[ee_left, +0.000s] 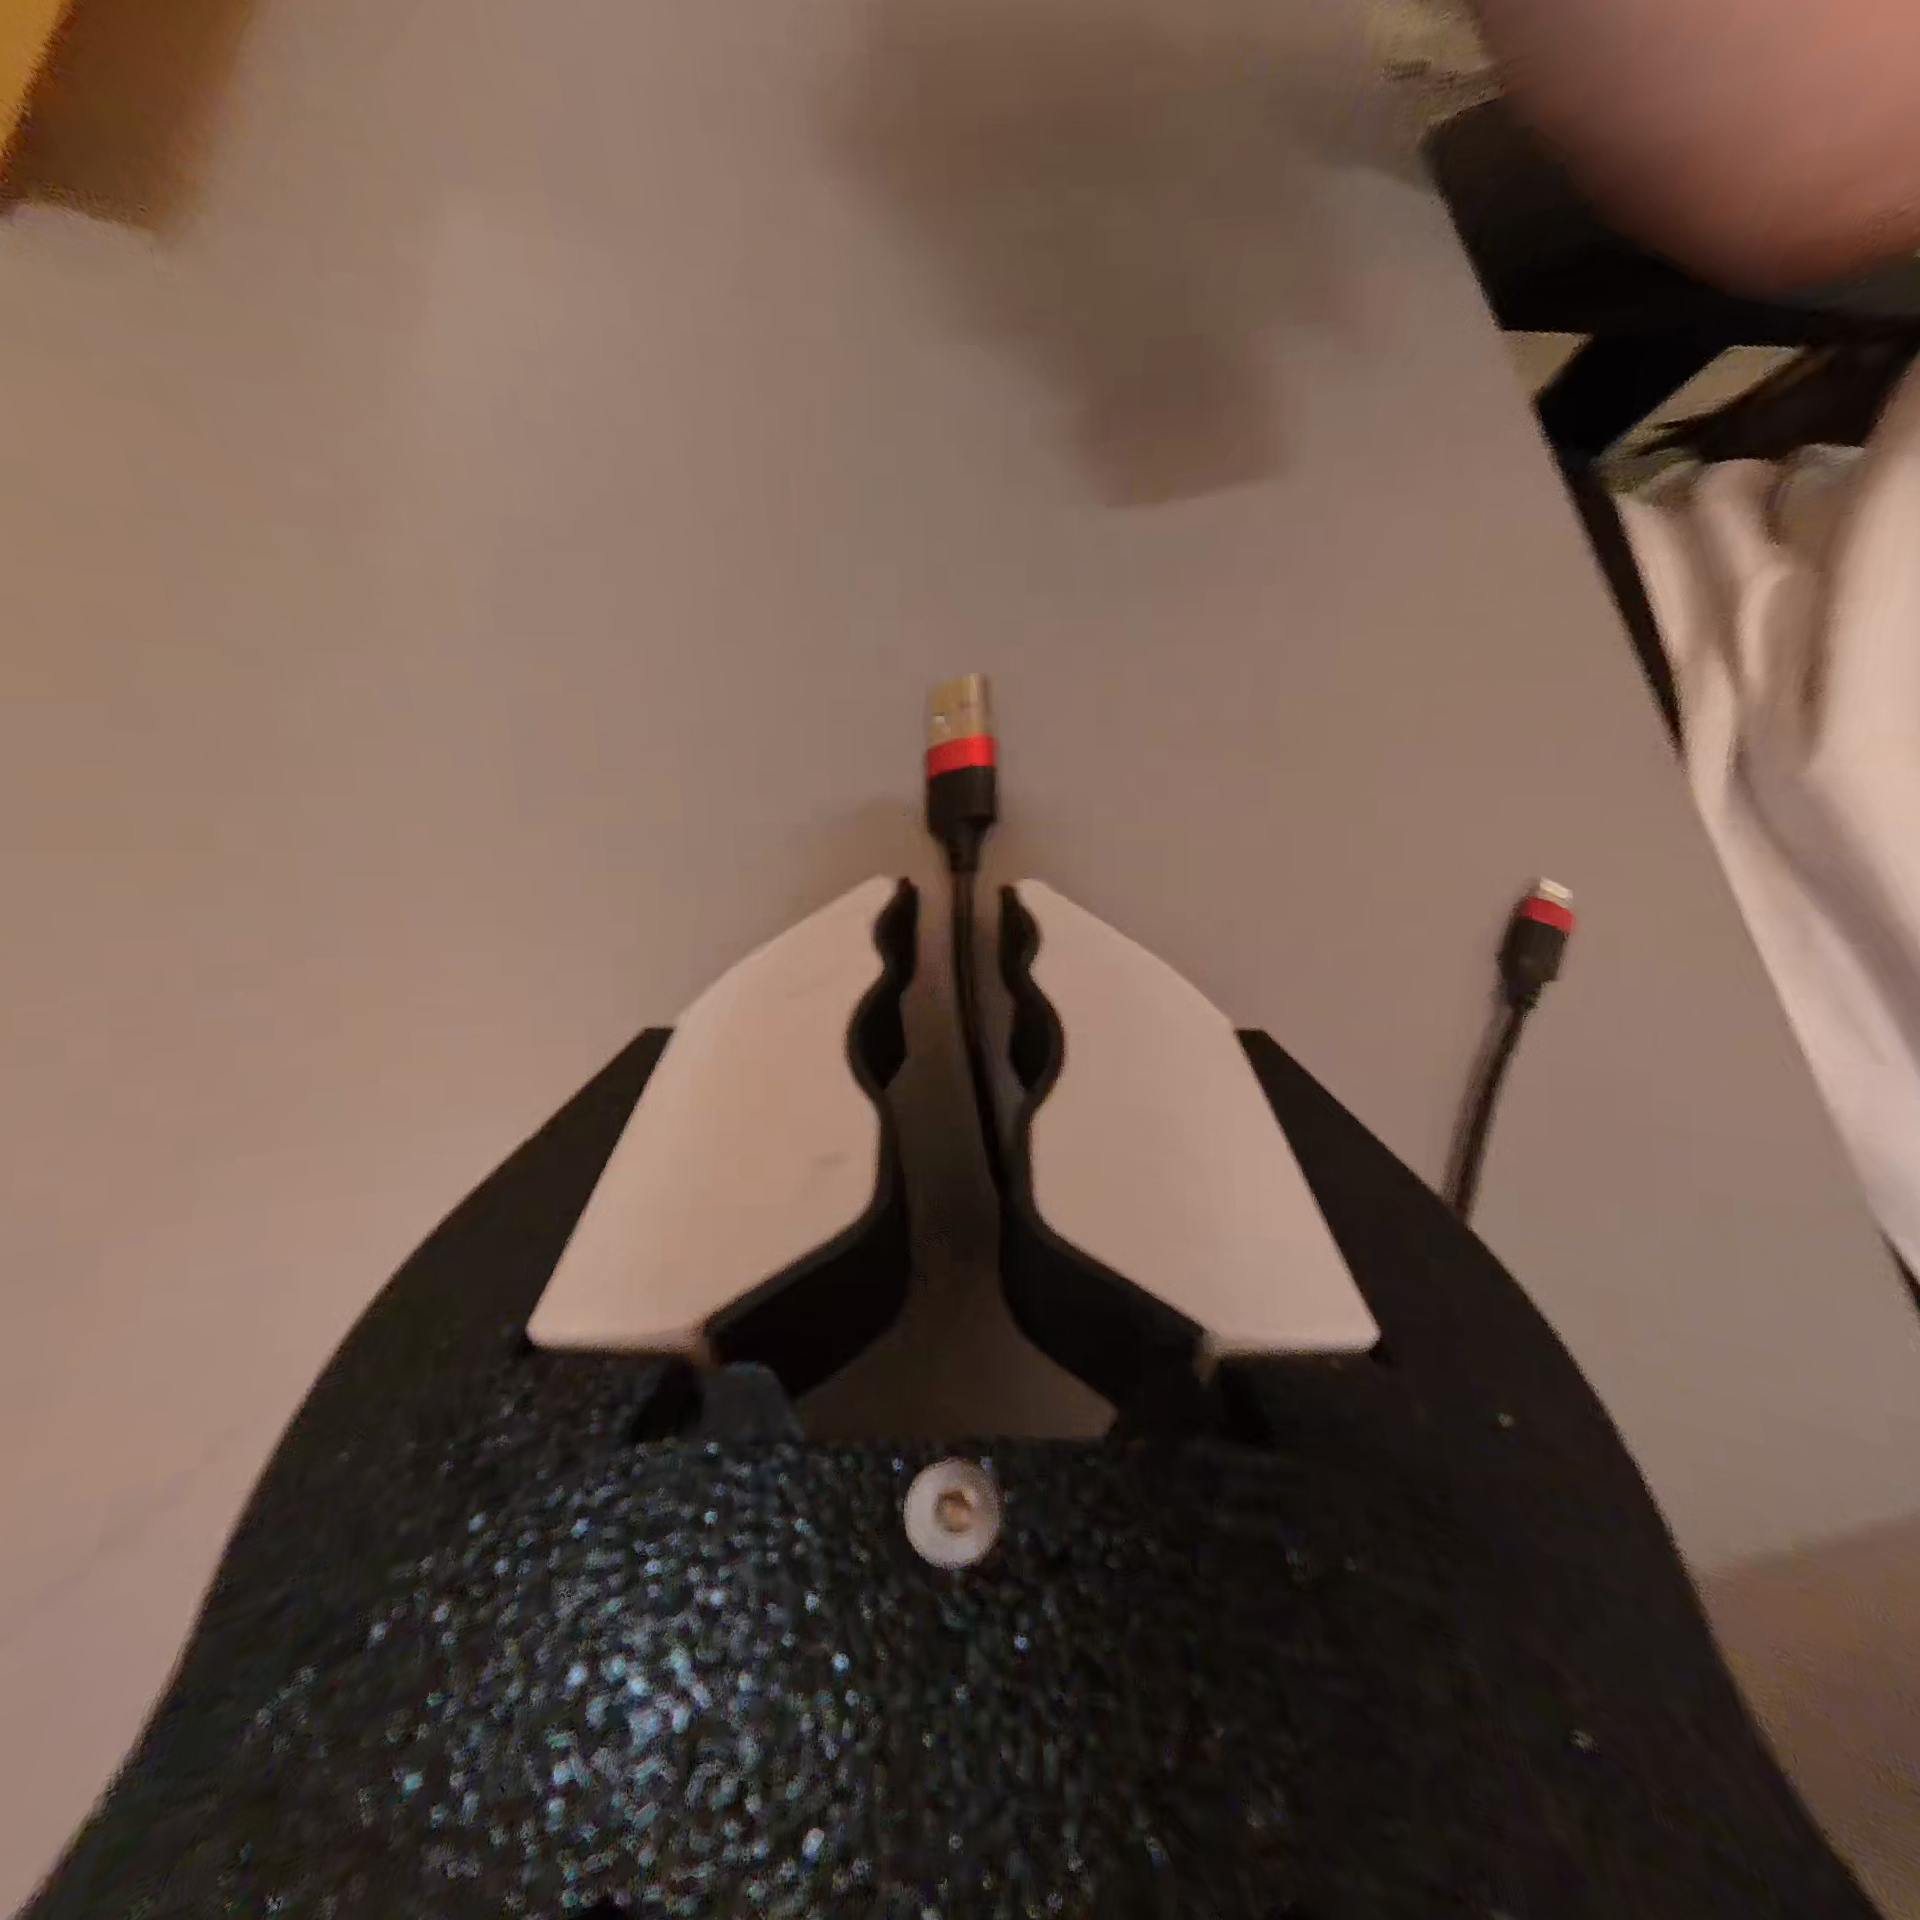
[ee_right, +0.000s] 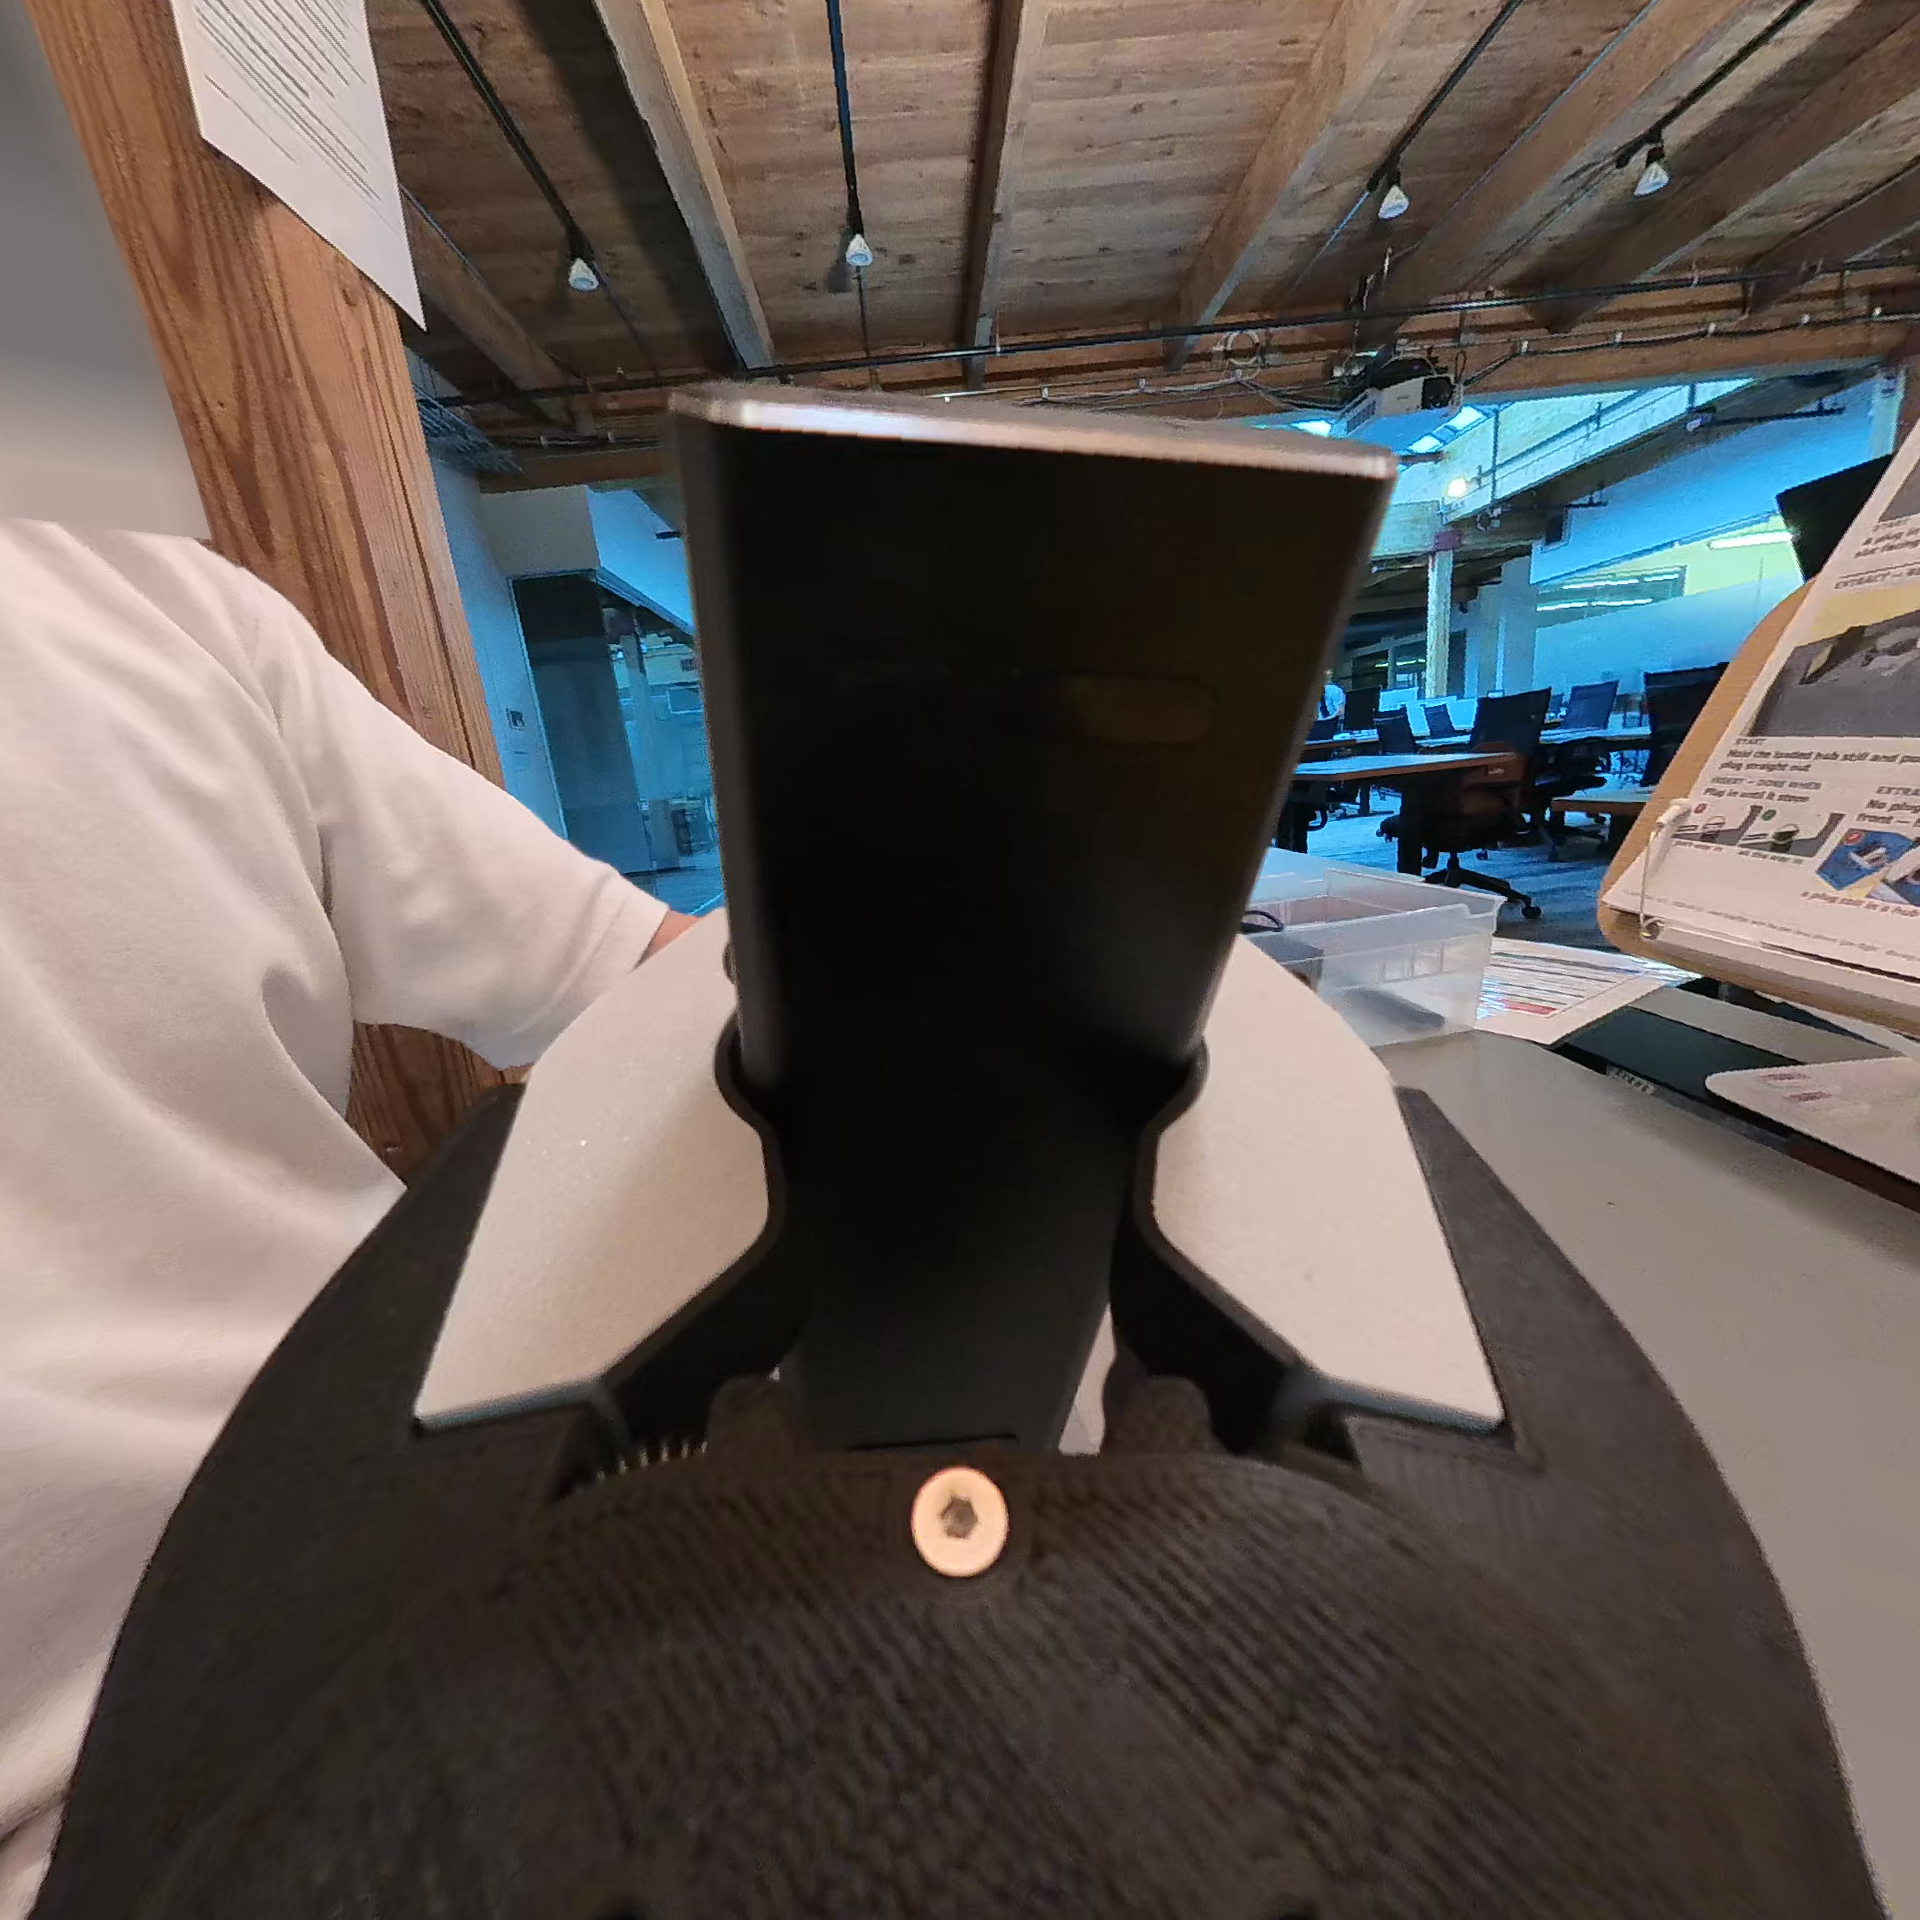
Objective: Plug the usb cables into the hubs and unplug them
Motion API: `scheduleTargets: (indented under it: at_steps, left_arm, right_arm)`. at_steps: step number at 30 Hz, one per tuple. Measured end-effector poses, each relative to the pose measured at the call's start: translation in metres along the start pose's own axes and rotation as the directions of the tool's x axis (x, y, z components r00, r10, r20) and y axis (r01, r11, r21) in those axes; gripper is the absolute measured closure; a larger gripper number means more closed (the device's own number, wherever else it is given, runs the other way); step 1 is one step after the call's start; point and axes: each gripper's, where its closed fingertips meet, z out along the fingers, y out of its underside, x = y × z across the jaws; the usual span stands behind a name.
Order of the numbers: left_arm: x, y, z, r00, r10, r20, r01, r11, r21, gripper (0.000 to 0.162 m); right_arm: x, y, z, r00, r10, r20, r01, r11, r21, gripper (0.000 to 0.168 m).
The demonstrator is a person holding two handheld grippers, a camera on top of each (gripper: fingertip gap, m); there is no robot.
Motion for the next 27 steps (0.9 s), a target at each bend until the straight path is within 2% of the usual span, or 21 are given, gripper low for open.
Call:
scheduleTargets:
  at_steps: [2,3,4,6,9,11,14,15,16,17,20,22,24,25,27]
  left_arm:
    - [-0.009,-0.002,-0.009,0.989,0.024,0.143,-0.02,0.999,-0.03,0.133]
    - [-0.014,-0.002,-0.018,0.97,0.047,0.237,-0.036,0.998,-0.049,0.118]
    - [-0.014,-0.001,-0.029,0.946,0.076,0.316,-0.057,0.996,-0.071,0.113]
    - [0.011,0.005,-0.043,0.929,0.16,0.334,-0.125,0.984,-0.124,0.127]
    - [0.083,0.016,-0.025,0.962,0.228,0.153,-0.206,0.967,-0.147,0.133]
    - [0.11,0.029,-0.009,0.961,0.26,0.097,-0.237,0.951,-0.201,0.134]
    - [0.115,0.041,0.007,0.952,0.274,0.134,-0.233,0.938,-0.258,0.132]
    - [0.114,0.037,0.012,0.953,0.259,0.158,-0.219,0.947,-0.234,0.134]
    - [0.111,0.033,0.016,0.953,0.243,0.182,-0.204,0.956,-0.209,0.14]
    - [0.11,0.031,0.019,0.955,0.229,0.188,-0.193,0.962,-0.193,0.156]
    - [0.108,0.027,0.021,0.97,0.149,0.192,-0.115,0.978,-0.176,0.158]
    - [0.12,0.012,0.018,0.988,0.092,0.12,-0.085,0.994,-0.061,0.158]
    - [0.136,-0.02,-0.001,1.0,0.03,0.009,-0.031,0.984,0.178,0.158]
    - [0.144,-0.035,-0.017,0.998,0.009,-0.056,0.008,0.958,0.288,0.157]
    - [0.143,-0.056,-0.052,0.994,-0.036,-0.105,0.08,0.886,0.457,0.157]
  right_arm:
    - [0.001,0.001,-0.002,1.0,-0.005,-0.007,0.005,1.0,-0.003,0.093]
    - [0.002,0.001,-0.003,1.0,-0.007,-0.013,0.007,1.0,-0.004,0.093]
    - [0.002,0.0,-0.004,1.0,-0.008,-0.017,0.008,1.0,-0.004,0.093]
    - [0.002,-0.001,-0.006,1.0,-0.011,-0.019,0.011,1.0,0.002,0.093]
    - [0.004,-0.004,-0.008,1.0,-0.011,-0.021,0.011,1.0,0.013,0.093]
    - [0.006,-0.003,-0.008,1.0,-0.007,-0.025,0.008,1.0,0.016,0.093]
    - [0.009,0.002,-0.007,0.999,0.003,-0.032,-0.003,1.0,0.005,0.092]
    - [0.01,0.004,-0.006,0.999,0.003,-0.035,-0.004,1.0,-0.001,0.094]
    - [0.01,0.006,-0.005,0.999,0.004,-0.035,-0.004,1.0,-0.009,0.094]
    - [0.01,0.007,-0.005,0.999,0.001,-0.037,-0.002,1.0,-0.016,0.094]
    - [0.01,0.006,-0.006,0.999,-0.01,-0.047,0.009,1.0,-0.029,0.094]
    - [0.009,0.004,-0.007,0.999,-0.016,-0.048,0.015,1.0,-0.02,0.093]
    - [0.008,0.002,-0.008,0.999,-0.019,-0.05,0.018,1.0,-0.018,0.094]
    - [0.009,0.002,-0.008,0.998,-0.021,-0.051,0.02,1.0,-0.019,0.094]
    - [0.009,0.002,-0.009,0.998,-0.02,-0.051,0.019,1.0,-0.018,0.094]
